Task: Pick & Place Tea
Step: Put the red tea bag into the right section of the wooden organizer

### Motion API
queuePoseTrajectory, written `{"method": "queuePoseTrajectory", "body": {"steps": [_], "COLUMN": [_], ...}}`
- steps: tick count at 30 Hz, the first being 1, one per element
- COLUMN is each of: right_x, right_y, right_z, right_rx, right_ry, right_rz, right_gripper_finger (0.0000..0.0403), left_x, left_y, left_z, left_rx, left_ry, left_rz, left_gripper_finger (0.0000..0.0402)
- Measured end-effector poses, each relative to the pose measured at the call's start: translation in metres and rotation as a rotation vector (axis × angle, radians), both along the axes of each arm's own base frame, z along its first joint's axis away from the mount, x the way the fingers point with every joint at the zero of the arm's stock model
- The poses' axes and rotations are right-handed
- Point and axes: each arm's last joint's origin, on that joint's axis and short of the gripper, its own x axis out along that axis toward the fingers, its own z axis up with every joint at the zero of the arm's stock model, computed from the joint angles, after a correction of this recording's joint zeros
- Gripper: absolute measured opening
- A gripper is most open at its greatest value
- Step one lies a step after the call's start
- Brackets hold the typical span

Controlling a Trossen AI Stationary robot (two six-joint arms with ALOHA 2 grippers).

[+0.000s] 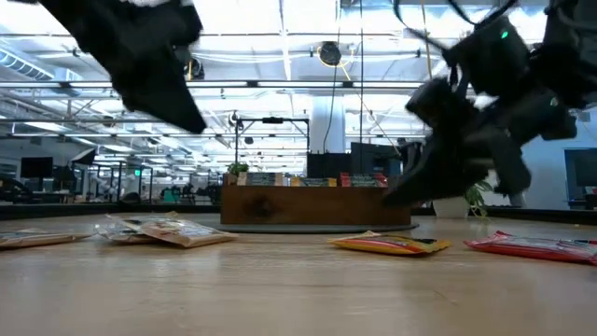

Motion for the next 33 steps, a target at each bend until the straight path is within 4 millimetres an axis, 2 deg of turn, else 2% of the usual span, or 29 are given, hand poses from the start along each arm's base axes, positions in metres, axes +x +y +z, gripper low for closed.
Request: {"method": "queuePoseTrajectory", "body": {"steps": [4, 7, 10, 14, 23, 33], "right_x": [-0.003, -0.007, -0.010, -0.013, -0.012, -0.014], "right_y": [0.006, 0.010, 0.014, 0.018, 0.021, 0.020], "right_z": [0.022, 0.037, 0.046, 0.052, 0.058, 0.053], "right_rx": [-0.002, 0.011, 0.011, -0.008, 0.022, -0.080], "right_ry": [-0.076, -0.118, -0.138, -0.163, -0.226, -0.219], "right_rz": [0.028, 0.047, 0.066, 0.102, 0.106, 0.148], "right_gripper_finger": [0.0000, 0.0000, 0.0000, 0.0000, 0.0000, 0.0000], "left_x": [-0.003, -0.006, -0.007, -0.006, 0.001, -0.008], "left_y": [-0.033, -0.054, -0.066, -0.074, -0.065, -0.044], "left_z": [0.012, 0.016, 0.013, 0.008, 0.007, -0.028], "left_rx": [0.039, 0.130, 0.247, 0.281, 0.313, 0.357], "left_ry": [-0.139, -0.210, -0.221, -0.202, -0.144, -0.102], "left_rz": [-0.143, -0.216, -0.252, -0.328, -0.460, -0.535], "left_gripper_finger": [0.0088, 0.0088, 0.0088, 0.0088, 0.0088, 0.0088]}}
